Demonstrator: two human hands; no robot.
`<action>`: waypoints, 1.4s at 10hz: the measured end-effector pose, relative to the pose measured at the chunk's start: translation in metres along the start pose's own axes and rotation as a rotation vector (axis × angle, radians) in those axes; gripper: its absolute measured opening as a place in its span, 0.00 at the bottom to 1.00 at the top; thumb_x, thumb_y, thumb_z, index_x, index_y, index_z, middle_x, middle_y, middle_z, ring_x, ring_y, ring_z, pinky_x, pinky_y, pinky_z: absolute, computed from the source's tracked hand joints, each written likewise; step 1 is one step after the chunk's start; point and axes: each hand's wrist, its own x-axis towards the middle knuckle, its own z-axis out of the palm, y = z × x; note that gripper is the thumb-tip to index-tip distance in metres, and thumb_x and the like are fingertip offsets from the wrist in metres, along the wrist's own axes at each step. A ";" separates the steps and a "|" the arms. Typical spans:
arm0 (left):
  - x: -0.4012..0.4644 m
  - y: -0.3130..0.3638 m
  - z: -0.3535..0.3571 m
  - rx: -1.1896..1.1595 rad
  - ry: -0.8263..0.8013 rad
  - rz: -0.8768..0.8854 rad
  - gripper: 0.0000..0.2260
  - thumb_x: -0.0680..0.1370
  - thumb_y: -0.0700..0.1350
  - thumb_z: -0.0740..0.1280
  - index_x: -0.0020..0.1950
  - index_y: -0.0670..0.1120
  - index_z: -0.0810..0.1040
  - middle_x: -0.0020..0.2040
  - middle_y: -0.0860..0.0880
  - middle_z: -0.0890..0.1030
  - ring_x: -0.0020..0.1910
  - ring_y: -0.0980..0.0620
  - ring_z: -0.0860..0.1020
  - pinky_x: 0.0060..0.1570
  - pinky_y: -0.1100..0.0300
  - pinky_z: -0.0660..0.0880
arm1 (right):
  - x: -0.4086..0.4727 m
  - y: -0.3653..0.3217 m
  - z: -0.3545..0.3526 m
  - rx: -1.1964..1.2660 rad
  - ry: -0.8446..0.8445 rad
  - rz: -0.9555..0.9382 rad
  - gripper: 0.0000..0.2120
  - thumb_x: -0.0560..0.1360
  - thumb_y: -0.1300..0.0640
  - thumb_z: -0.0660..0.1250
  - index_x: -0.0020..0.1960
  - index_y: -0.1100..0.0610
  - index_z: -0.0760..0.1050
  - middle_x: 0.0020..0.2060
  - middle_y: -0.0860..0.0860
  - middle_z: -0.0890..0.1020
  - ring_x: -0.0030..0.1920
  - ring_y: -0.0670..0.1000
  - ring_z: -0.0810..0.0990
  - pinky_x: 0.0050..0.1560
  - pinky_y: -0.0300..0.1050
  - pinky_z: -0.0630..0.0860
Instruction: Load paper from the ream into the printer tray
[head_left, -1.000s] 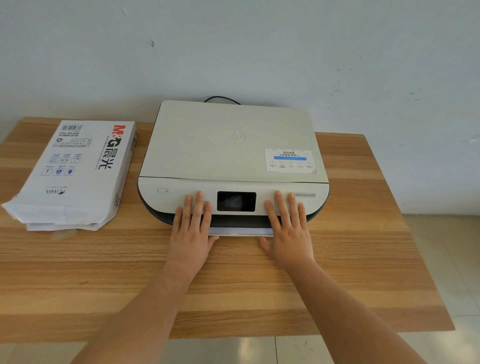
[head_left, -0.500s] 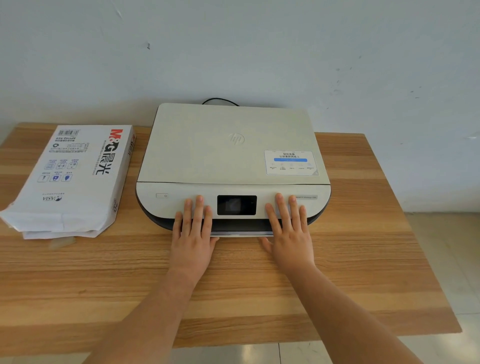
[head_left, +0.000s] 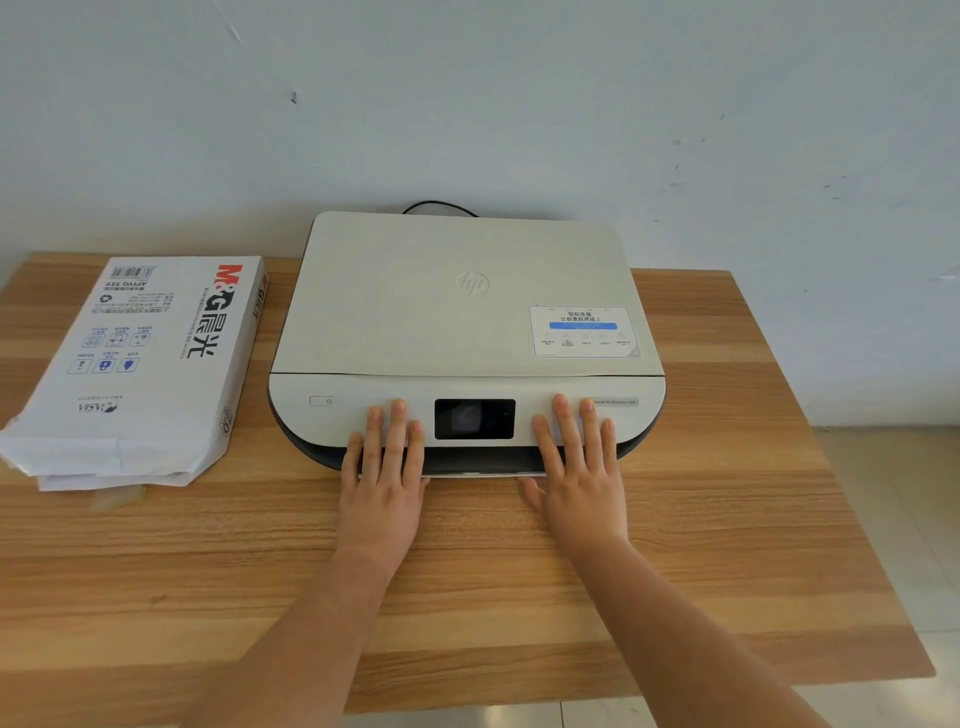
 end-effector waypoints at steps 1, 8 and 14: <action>0.000 0.000 0.001 0.010 0.002 -0.005 0.43 0.74 0.49 0.71 0.76 0.43 0.43 0.78 0.43 0.37 0.77 0.41 0.40 0.72 0.40 0.53 | 0.001 -0.001 0.001 0.008 0.016 0.004 0.41 0.73 0.42 0.67 0.77 0.55 0.50 0.77 0.55 0.35 0.77 0.64 0.48 0.73 0.65 0.51; 0.001 0.006 -0.005 0.048 -0.082 -0.050 0.43 0.70 0.44 0.74 0.75 0.42 0.48 0.77 0.42 0.34 0.76 0.37 0.48 0.71 0.40 0.55 | 0.001 -0.006 -0.004 0.008 -0.093 0.044 0.41 0.74 0.43 0.67 0.76 0.55 0.49 0.76 0.56 0.31 0.77 0.65 0.44 0.73 0.66 0.49; -0.012 0.013 -0.116 -0.262 -0.753 -0.172 0.40 0.73 0.70 0.54 0.78 0.54 0.41 0.78 0.51 0.36 0.77 0.47 0.38 0.75 0.44 0.48 | -0.018 -0.014 -0.116 0.472 -0.641 0.205 0.35 0.76 0.49 0.60 0.79 0.48 0.48 0.79 0.48 0.44 0.78 0.52 0.42 0.76 0.52 0.55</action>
